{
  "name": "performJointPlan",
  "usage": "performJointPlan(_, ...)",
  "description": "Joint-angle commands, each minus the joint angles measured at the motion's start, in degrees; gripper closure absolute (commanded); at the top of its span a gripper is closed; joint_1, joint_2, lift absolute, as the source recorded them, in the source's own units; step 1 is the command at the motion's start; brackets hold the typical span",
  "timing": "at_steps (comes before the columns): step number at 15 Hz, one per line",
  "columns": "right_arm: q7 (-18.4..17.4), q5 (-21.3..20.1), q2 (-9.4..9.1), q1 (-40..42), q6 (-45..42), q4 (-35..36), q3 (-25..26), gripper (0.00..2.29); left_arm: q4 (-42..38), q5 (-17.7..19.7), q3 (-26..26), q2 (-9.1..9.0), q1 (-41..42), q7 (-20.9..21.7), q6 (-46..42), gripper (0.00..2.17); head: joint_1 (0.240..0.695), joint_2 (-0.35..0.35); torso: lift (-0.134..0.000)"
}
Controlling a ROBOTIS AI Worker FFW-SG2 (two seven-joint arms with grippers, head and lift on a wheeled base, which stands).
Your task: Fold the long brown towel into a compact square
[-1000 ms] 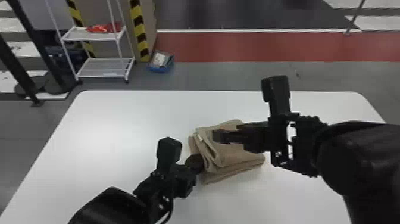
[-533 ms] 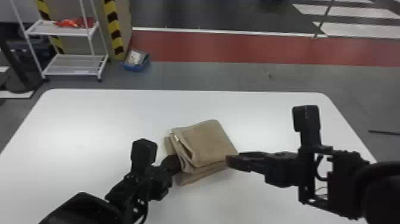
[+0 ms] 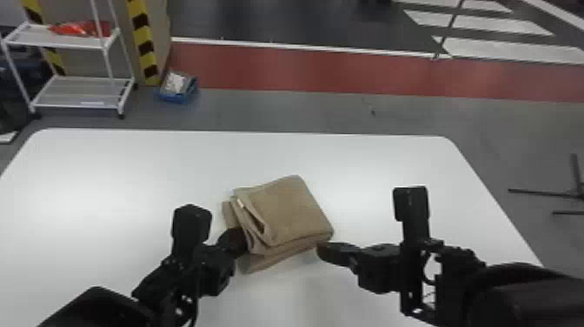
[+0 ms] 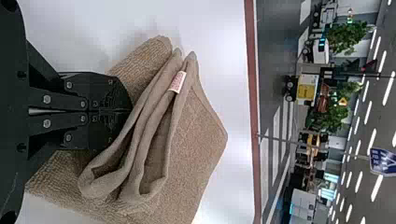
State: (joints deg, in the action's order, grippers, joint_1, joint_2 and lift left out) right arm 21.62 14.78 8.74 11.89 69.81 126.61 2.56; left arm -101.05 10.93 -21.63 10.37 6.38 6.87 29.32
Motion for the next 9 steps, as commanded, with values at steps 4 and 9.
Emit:
performJointPlan(4,-1.5,-3.7,-0.39,-6.8,-2.9,-11.0,-2.0,2.01,-2.7,0.0,0.0,0.70,0.4,0.2,1.2,1.97,0.695,-0.151,-0.118)
performJointPlan(9,-4.1,-5.1,-0.57,-11.5,-5.2,-16.0,-2.0,2.01,-13.0,-4.7,0.6,3.87,5.7,0.3,3.9,1.97,0.695,-0.166,-0.118)
